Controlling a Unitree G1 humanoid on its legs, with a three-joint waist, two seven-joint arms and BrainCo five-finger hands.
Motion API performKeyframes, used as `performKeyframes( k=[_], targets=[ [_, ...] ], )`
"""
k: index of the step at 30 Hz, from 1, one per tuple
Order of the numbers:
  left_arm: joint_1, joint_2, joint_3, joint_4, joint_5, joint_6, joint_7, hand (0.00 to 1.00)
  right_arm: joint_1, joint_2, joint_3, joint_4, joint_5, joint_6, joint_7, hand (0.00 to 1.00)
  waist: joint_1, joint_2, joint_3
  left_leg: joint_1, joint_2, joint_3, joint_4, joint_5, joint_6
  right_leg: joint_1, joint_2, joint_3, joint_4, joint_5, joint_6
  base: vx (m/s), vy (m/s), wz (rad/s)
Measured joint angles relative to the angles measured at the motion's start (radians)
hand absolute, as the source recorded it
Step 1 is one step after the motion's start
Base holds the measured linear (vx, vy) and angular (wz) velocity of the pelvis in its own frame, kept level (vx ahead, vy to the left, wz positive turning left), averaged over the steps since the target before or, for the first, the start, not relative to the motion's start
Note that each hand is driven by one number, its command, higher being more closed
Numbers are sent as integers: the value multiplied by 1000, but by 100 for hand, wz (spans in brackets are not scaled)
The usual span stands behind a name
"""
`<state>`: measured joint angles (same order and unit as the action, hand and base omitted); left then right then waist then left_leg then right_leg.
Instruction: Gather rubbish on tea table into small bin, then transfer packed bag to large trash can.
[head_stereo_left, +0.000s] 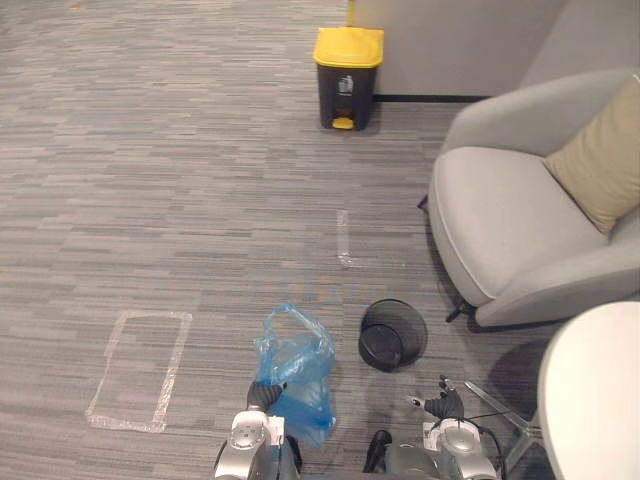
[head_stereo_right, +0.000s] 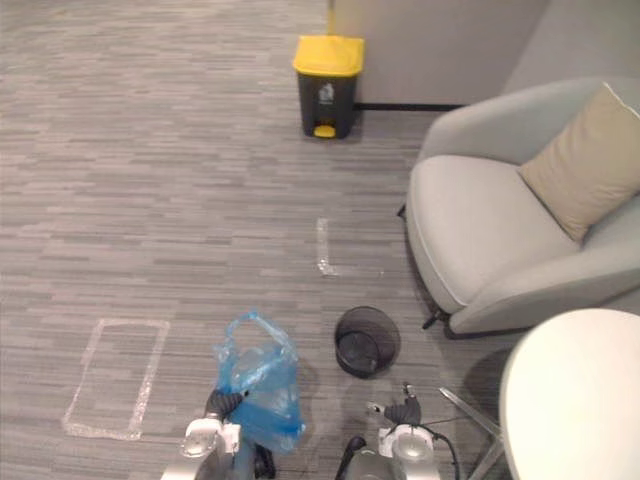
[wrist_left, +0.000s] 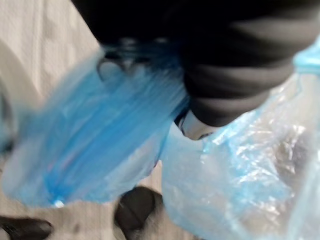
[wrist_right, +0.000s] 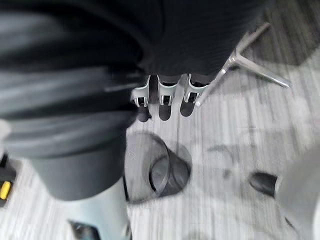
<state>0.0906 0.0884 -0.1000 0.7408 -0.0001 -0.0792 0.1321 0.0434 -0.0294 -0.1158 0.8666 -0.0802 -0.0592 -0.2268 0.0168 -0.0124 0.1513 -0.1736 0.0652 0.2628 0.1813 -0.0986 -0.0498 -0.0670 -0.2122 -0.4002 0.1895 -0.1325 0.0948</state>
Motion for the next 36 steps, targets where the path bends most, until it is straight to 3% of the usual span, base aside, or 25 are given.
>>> performKeyframes(
  k=[4,8,10,11,14,15,16,18,19,20,22,24,25,27,28,29,31,34,35,36],
  targets=[
    [5,17,5,27,3,0,0,100,-10,-5,0,56,-6,6,7,0,-2,2,1,-2,-42,1,-3,-14,23,18,-16,32,-45,9,17,47,164,26],
    [24,21,7,32,18,0,0,100,-34,-6,0,62,-37,15,13,0,-4,-13,5,-23,-82,1,104,-105,64,2,-77,58,58,-60,54,162,121,7],
    [26,24,7,30,18,1,1,100,-34,-10,0,62,-37,16,14,0,-6,-18,4,-27,-96,-20,149,-149,81,-31,-103,87,187,-64,39,264,105,21],
    [20,28,10,24,18,1,1,100,-36,-12,1,62,-37,20,15,0,-11,-10,8,0,-90,-38,154,-163,96,-110,-109,140,359,-65,-4,223,65,28],
    [12,45,38,16,17,0,3,100,-34,-13,15,63,-37,20,18,0,-25,-5,20,90,-62,-80,128,-195,91,-177,0,193,450,-148,-20,350,-24,34],
    [10,48,43,17,17,0,5,100,-35,-14,15,63,-37,20,19,0,-25,-6,21,105,-57,-81,121,-197,87,-190,17,189,448,-152,-25,366,-84,17],
    [0,60,47,18,17,1,20,100,-41,-19,21,63,-37,20,19,0,-29,-9,27,166,-46,-90,75,-204,75,-250,75,153,404,-150,-40,472,-108,22],
    [-10,59,53,18,17,0,21,100,-45,-23,19,59,-36,18,19,0,-37,-8,33,211,-40,-103,39,-206,70,-294,107,122,335,-122,-71,487,-108,32],
    [-19,57,54,18,17,0,20,100,-44,-31,19,57,-38,19,19,0,-52,-11,33,248,-40,-119,3,-212,50,-316,133,112,222,-51,-83,519,-110,62],
    [-21,59,54,26,17,0,20,100,-34,-37,13,55,-35,19,20,0,-64,-23,30,285,-48,-145,-9,-234,11,-315,144,123,159,114,-155,427,-90,61],
    [-30,35,55,42,18,0,20,100,-45,-53,-10,55,-38,21,19,0,-59,14,25,294,-12,-155,-2,-238,-11,-311,160,104,192,90,-170,422,-77,20],
    [-38,16,56,41,18,-1,18,100,-48,-49,-39,54,-37,22,21,0,-66,36,34,280,6,-145,105,-179,-106,-242,169,79,172,22,-178,550,-152,19],
    [-38,10,58,40,18,-1,17,100,-43,-46,-40,54,-37,23,21,0,-66,38,37,272,13,-138,153,-169,-118,-217,174,77,159,16,-177,494,-151,12],
    [3,-27,97,-4,17,-2,16,100,-25,-25,-8,17,-37,29,22,0,-48,46,45,123,105,-62,643,-105,-69,-34,221,118,42,0,-181,556,-89,-37],
    [7,-33,102,-12,17,-2,15,100,-24,-16,-8,3,-38,28,22,0,-40,47,46,96,124,-41,710,-126,-52,-13,229,139,31,-6,-186,484,12,-98],
    [11,-40,103,-25,16,-2,13,100,-30,-9,-9,-16,-38,28,21,0,-16,38,51,18,153,1,806,-164,-12,29,234,191,7,-10,-188,357,47,-109],
    [12,-49,102,-36,16,-2,11,100,-52,-1,-7,-30,-38,23,21,0,3,26,58,-80,158,7,788,-189,20,69,227,259,-30,-12,-186,334,92,-112],
    [12,-68,122,-40,16,-1,11,100,-79,11,-19,-24,-38,26,17,0,33,17,66,-165,134,-40,512,-194,0,107,199,374,-46,-41,-134,333,240,-111],
    [11,-73,122,-40,16,-2,12,100,-75,5,-21,-20,-39,28,12,0,38,27,63,-157,107,-88,300,-133,-26,118,183,410,-39,-67,-97,287,262,-60],
    [11,-76,122,-40,16,-2,12,100,-73,-4,-21,-19,-39,29,11,0,38,35,62,-147,106,-102,225,-109,-37,118,185,418,-37,-80,-80,342,360,-85]
  ],
)
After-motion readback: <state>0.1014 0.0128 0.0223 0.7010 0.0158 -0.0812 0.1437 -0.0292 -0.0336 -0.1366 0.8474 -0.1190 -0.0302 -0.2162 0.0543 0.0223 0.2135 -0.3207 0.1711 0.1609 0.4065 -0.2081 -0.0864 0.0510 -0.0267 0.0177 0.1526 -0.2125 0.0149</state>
